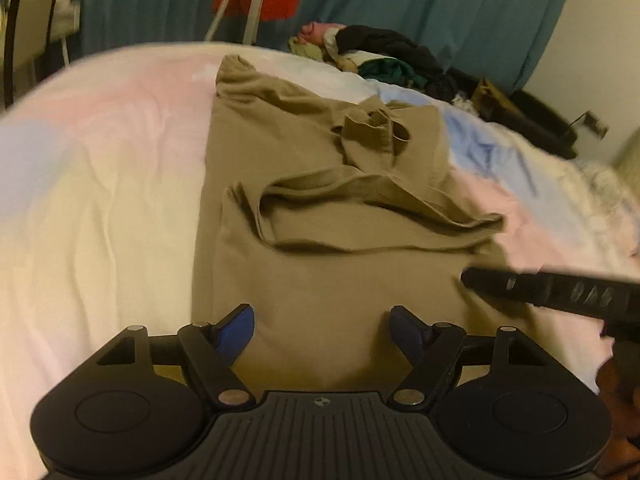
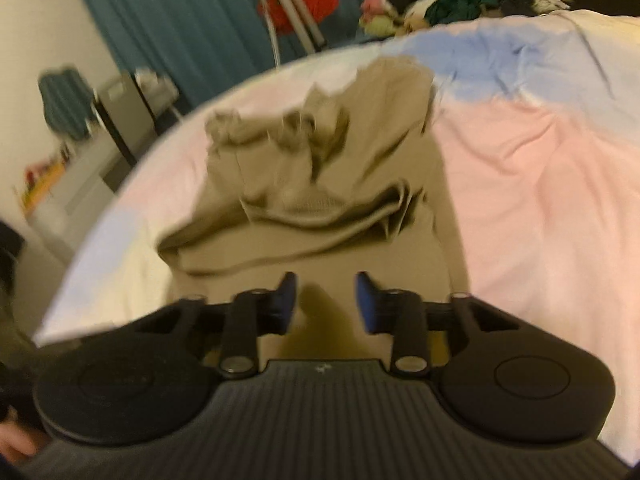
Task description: Fold clothes
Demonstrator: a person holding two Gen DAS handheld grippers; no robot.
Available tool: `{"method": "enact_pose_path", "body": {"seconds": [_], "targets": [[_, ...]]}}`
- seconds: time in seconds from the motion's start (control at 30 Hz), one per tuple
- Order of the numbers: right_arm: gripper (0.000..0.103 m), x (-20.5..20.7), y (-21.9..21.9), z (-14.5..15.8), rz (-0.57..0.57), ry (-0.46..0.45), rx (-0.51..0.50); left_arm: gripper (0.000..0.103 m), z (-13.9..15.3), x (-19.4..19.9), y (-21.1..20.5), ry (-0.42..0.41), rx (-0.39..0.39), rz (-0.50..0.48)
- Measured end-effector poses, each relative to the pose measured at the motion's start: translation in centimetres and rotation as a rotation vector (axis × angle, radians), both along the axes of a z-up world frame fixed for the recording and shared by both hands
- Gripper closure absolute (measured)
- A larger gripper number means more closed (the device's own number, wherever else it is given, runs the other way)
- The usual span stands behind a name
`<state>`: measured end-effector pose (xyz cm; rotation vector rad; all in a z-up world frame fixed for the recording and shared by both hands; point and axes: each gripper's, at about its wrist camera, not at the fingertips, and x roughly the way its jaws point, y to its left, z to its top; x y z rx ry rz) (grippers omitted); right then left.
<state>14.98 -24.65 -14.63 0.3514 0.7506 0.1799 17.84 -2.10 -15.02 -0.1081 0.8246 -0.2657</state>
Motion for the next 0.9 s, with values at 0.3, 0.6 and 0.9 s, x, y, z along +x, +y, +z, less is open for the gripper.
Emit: {"method": "enact_pose_path", "body": {"seconds": [0.3, 0.6, 0.9], "targets": [[0.076, 5.4, 0.6, -2.1, -0.068, -0.078, -0.041, 0.027, -0.4, 3.7, -0.5, -0.121, 0.087, 0.092], [0.072, 4.4, 1.9, -1.3, -0.084, -0.199, -0.129, 0.027, 0.2, 3.6, 0.2, -0.157, 0.079, 0.131], [0.072, 1.4, 0.3, 0.7, -0.143, -0.199, -0.008, 0.026, 0.0, 1.7, -0.3, -0.075, -0.002, 0.006]]}}
